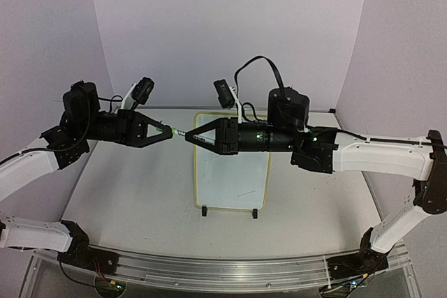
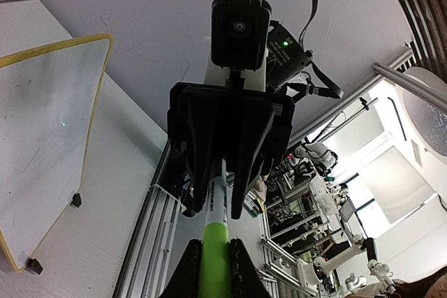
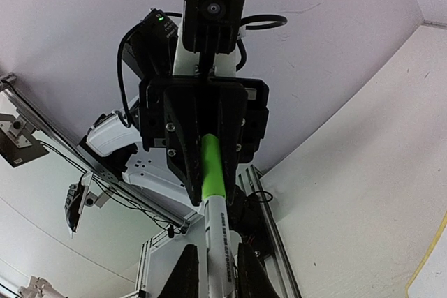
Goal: Write a sentence on the whiteboard
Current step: Pass from the left arm to the right
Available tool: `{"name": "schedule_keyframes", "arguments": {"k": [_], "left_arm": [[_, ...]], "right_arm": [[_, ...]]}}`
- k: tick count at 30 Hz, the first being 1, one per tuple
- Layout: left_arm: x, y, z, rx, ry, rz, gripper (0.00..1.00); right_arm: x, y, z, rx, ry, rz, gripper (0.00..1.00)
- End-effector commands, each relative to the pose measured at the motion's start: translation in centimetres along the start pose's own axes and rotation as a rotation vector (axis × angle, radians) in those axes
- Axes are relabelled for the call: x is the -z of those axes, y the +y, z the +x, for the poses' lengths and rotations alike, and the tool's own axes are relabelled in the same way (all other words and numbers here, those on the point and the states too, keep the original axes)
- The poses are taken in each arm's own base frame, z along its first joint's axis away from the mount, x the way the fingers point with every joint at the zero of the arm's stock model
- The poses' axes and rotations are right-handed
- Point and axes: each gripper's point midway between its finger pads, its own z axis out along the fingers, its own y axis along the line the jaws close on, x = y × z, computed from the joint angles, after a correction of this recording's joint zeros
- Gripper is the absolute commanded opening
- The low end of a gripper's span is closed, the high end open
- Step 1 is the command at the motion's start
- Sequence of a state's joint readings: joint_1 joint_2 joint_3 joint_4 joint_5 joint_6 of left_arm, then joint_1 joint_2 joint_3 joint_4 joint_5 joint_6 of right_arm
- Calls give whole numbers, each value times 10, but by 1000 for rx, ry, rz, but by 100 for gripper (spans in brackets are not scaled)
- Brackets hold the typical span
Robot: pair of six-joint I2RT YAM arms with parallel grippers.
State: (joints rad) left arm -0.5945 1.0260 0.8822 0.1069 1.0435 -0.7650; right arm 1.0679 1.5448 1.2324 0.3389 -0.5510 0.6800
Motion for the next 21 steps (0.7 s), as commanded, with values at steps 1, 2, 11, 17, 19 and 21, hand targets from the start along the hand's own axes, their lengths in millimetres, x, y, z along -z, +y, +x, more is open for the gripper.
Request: {"name": "schedule_keyframes", "arguments": {"k": [1, 2, 11, 17, 19, 21], "left_arm": [[2, -5, -9, -39, -43, -4, 0], [2, -4, -9, -38, -42, -2, 0], [3, -4, -3, -32, -38, 5, 0], [4, -6, -7, -45, -48, 1, 30], [4, -7, -9, -49, -50, 1, 35], [4, -8, -11, -54, -55, -2, 39]], "right_arm": [[-1, 25, -19, 37, -53, -66, 17], [0, 25, -20, 38, -60, -66, 16], [4, 23, -23, 39, -97, -56, 0], [4, 22, -20, 34, -87, -59, 0], [2, 22, -18, 31, -77, -63, 0], [1, 22, -17, 30, -72, -66, 0]]}}
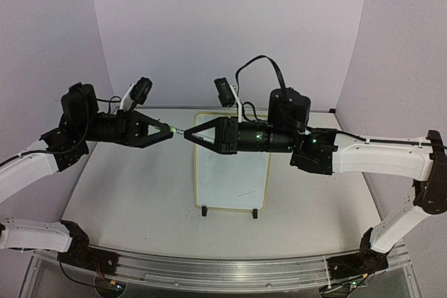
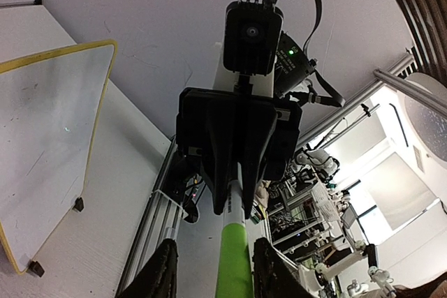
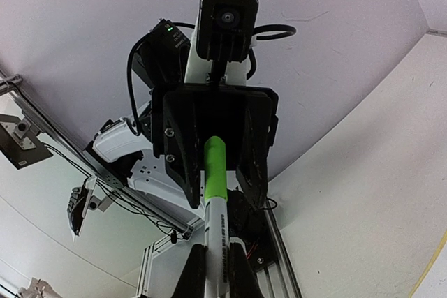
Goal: Write a sentence on the whiteboard
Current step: Pass from the left arm to the right, then open the pen cap from the whiteboard marker.
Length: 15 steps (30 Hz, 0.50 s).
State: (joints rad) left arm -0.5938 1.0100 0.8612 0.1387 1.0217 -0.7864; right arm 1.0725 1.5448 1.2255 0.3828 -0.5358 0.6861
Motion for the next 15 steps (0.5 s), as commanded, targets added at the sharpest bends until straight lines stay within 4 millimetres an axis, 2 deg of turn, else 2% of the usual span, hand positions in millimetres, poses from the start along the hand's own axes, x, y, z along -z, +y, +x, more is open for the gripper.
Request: {"name": "schedule_keyframes", "arguments": {"k": [1, 3, 5, 12, 15], "left_arm": [[2, -9, -11, -56, -33, 3, 40], [2, -11, -14, -66, -39, 1, 40], [2, -13, -16, -75, -39, 0, 36], [2, -14, -19, -87, -47, -8, 6], [3, -14, -19, -90, -54, -9, 0]], "right_arm": [[1, 17, -11, 17, -38, -51, 0], [1, 16, -10, 14, -35, -48, 0], [1, 14, -9, 13, -31, -44, 0], [3, 13, -8, 15, -29, -30, 0], [4, 11, -5, 18, -22, -21, 0]]}}
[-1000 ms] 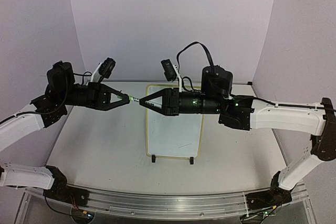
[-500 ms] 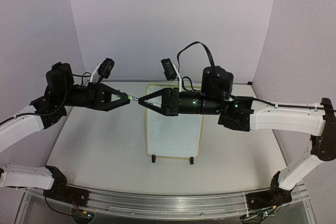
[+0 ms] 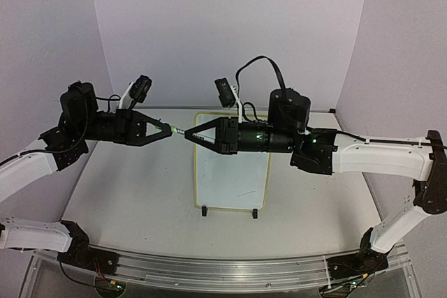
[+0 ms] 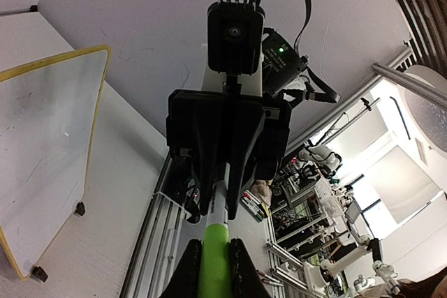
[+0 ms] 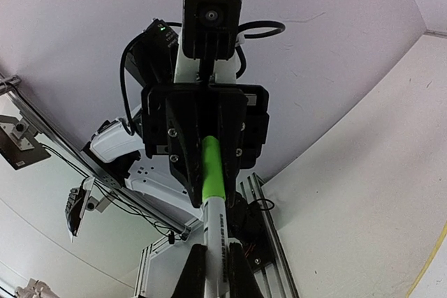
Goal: Write a sentence on the whiteboard
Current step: Open the pen cap from the whiteboard marker.
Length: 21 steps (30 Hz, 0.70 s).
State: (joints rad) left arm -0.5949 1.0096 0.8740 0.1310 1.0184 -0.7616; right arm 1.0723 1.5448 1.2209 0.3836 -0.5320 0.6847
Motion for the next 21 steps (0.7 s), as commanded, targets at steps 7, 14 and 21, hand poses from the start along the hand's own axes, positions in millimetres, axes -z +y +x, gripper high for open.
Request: {"name": "schedule_keyframes", "arguments": {"k": [7, 14, 21], "left_arm": [[17, -9, -27, -84, -120, -40, 0], [41, -5, -48, -73, -218, -29, 0], [43, 34, -37, -39, -187, -190, 0]], "right_arm": [[21, 12, -9, 23, -38, -5, 0], [48, 15, -10, 31, -59, -1, 0], [75, 21, -18, 91, -90, 64, 0]]}}
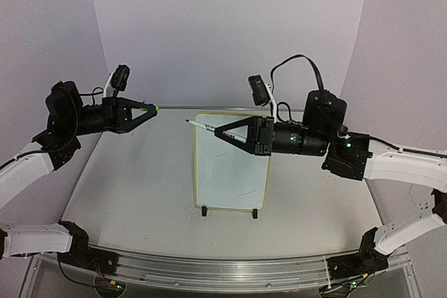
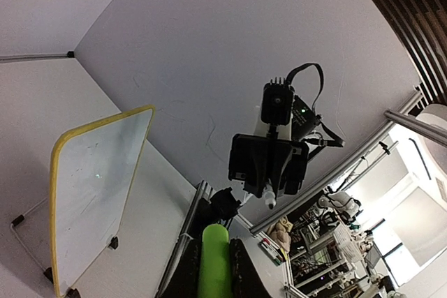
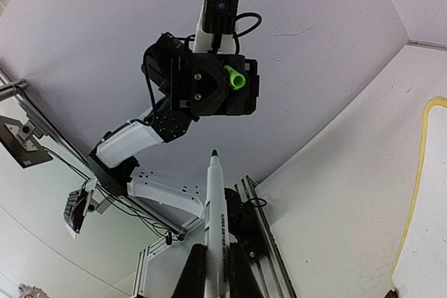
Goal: Write a sentence on the whiteboard
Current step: Open the pen cap from the whiteboard marker, then place the pen cap at the center of the board.
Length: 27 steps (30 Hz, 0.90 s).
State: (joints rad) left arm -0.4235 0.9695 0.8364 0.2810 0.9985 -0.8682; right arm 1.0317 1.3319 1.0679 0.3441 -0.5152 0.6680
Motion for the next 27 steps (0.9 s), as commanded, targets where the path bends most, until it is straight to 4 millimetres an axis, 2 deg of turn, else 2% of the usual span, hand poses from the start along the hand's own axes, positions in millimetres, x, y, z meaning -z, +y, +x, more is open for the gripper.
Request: {"name": "schedule_keyframes", "arguments": {"k": [1, 6, 8, 10, 19, 24, 27], "left_arm": [[6, 42, 10, -8, 13, -200, 0], [31, 151, 57, 158, 81, -617, 0], [43, 185, 78, 226, 115, -746, 0], [53, 210, 97, 278, 154, -840, 0], [65, 261, 146, 375, 269, -954, 0], [62, 278, 159, 409, 311, -955, 2], [61, 284, 164, 412, 331, -954, 6]], "right_arm": [[26, 8, -17, 88, -58, 70, 0], [52, -19, -26, 133, -129, 283, 0], [61, -28, -26, 132, -156, 334, 0], [66, -32, -25, 133, -163, 359, 0], [67, -51, -8, 122, -126, 415, 0], [57, -55, 4, 137, -73, 417, 0], [53, -58, 11, 139, -50, 425, 0]]}}
